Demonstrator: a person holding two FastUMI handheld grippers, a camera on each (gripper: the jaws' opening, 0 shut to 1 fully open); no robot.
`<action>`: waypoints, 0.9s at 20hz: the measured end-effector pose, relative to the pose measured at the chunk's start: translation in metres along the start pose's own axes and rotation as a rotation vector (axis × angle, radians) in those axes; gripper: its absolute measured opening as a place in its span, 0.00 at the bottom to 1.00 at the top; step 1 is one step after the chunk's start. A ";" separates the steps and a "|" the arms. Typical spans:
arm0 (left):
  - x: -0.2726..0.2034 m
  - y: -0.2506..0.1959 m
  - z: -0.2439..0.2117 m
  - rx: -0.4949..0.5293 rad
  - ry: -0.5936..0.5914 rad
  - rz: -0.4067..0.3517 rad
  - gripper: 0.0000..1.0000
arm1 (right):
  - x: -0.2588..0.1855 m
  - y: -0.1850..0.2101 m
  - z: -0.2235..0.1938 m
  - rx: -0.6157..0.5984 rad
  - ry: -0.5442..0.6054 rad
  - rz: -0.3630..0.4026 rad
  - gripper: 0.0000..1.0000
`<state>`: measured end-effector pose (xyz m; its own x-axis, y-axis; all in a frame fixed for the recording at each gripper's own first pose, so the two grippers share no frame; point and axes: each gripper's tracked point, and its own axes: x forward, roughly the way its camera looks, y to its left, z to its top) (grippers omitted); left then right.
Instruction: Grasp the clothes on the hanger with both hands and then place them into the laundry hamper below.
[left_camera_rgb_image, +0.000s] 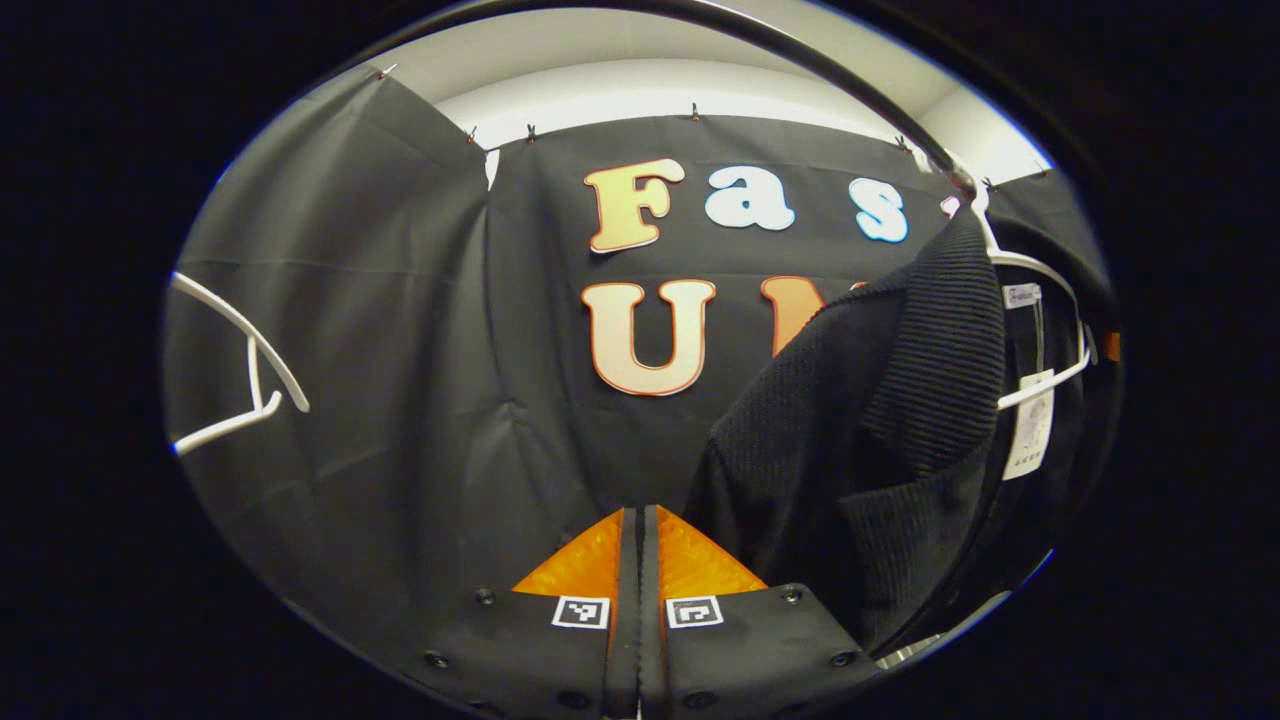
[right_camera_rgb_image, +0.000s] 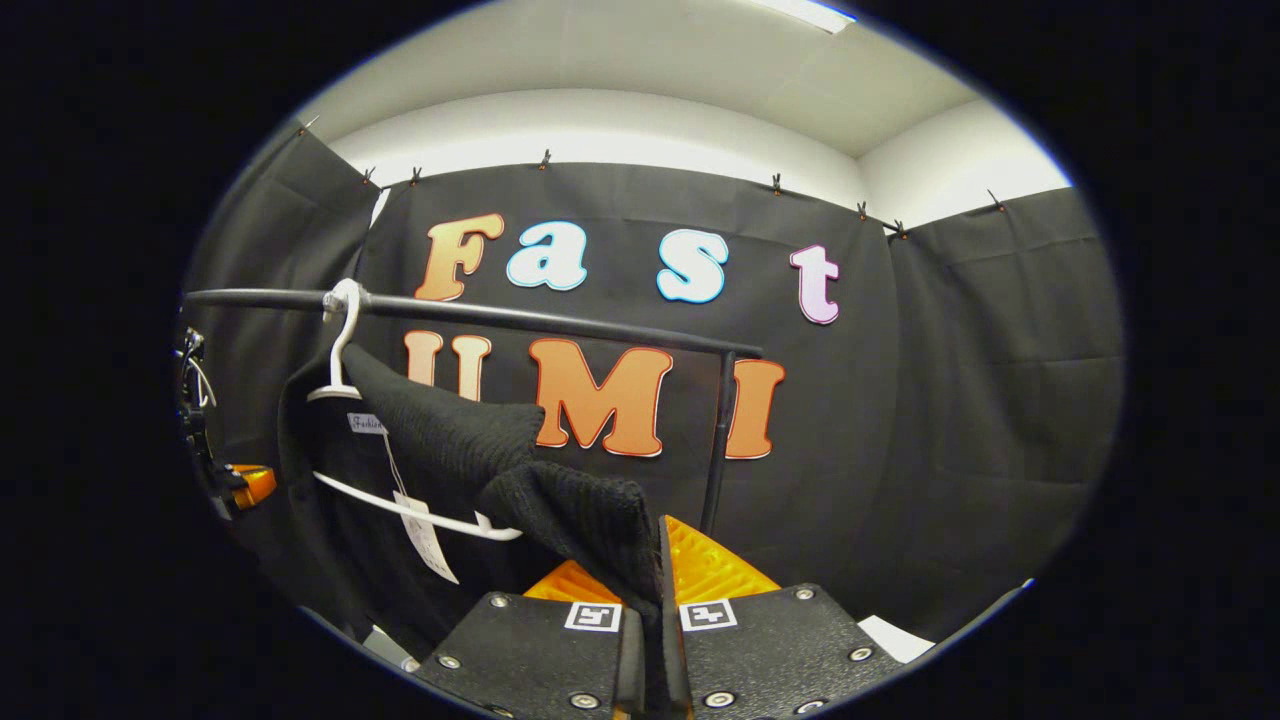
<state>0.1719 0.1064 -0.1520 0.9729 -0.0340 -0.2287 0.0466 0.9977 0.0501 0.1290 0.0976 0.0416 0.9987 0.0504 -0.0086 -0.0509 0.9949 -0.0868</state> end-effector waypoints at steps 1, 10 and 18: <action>-0.005 -0.013 -0.004 -0.034 0.012 -0.053 0.07 | 0.001 -0.001 0.004 -0.002 -0.005 0.000 0.07; -0.020 -0.120 -0.026 -0.117 0.052 -0.344 0.81 | 0.033 -0.015 0.034 -0.026 -0.023 0.031 0.07; 0.012 -0.110 -0.044 -0.165 0.076 -0.222 0.77 | 0.072 -0.018 0.033 0.000 -0.007 0.141 0.07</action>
<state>0.1682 -0.0007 -0.2027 0.9231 -0.2539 -0.2887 0.2127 0.9628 -0.1665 0.2016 0.0857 0.0754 0.9816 0.1904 -0.0139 -0.1909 0.9779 -0.0856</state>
